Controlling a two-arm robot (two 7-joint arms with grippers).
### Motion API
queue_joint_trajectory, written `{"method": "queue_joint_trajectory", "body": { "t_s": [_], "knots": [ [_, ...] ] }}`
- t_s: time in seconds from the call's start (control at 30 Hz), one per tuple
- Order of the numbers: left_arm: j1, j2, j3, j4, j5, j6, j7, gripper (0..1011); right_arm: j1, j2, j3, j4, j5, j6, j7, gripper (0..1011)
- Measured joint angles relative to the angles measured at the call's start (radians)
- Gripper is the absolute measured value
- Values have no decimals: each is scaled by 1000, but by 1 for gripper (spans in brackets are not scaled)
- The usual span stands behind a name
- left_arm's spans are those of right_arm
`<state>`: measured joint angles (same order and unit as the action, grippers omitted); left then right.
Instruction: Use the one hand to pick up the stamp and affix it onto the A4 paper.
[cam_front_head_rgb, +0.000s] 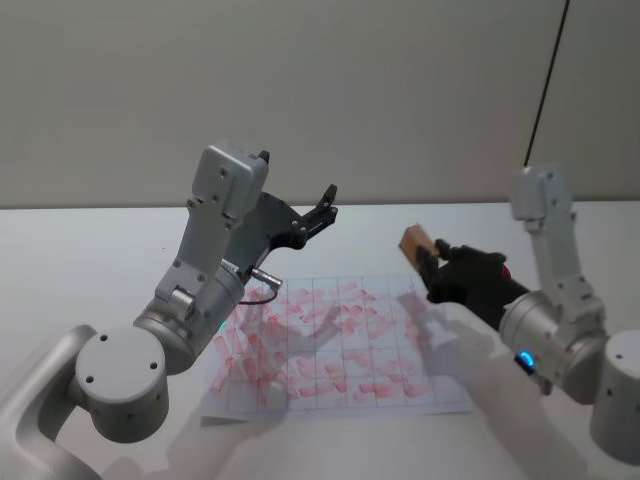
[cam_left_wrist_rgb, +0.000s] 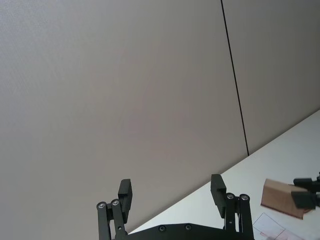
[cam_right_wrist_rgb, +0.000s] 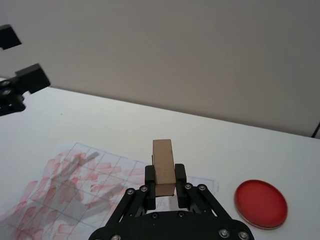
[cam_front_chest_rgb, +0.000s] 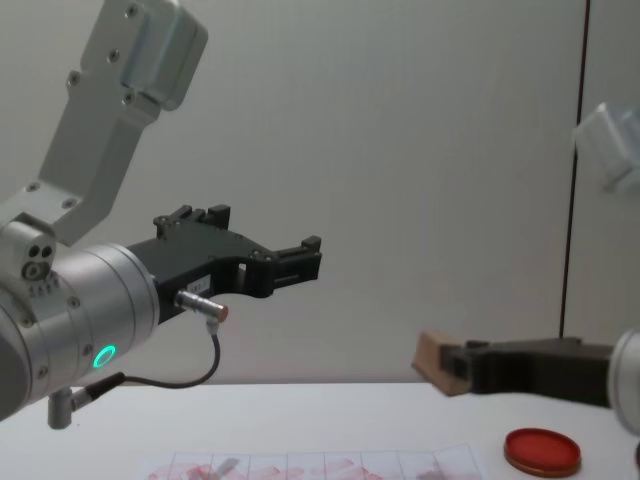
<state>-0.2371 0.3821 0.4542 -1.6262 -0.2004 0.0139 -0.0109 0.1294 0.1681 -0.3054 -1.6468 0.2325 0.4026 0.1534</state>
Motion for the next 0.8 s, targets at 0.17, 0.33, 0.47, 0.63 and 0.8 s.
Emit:
{"method": "queue_joint_trajectory", "body": {
  "t_s": [0.17,0.33,0.47,0.63,0.8],
  "knots": [
    [0,0,0,0,0,0,0,1001,-1,-11,-18,16,-20,16,15,213],
    [0,0,0,0,0,0,0,1001,2,-22,-32,45,-47,26,25,213],
    [0,0,0,0,0,0,0,1001,8,-31,-44,82,-71,31,32,213],
    [0,0,0,0,0,0,0,1001,14,-41,-55,119,-89,34,40,213],
    [0,0,0,0,0,0,0,1001,16,-48,-66,152,-108,38,51,213]
  ]
}}
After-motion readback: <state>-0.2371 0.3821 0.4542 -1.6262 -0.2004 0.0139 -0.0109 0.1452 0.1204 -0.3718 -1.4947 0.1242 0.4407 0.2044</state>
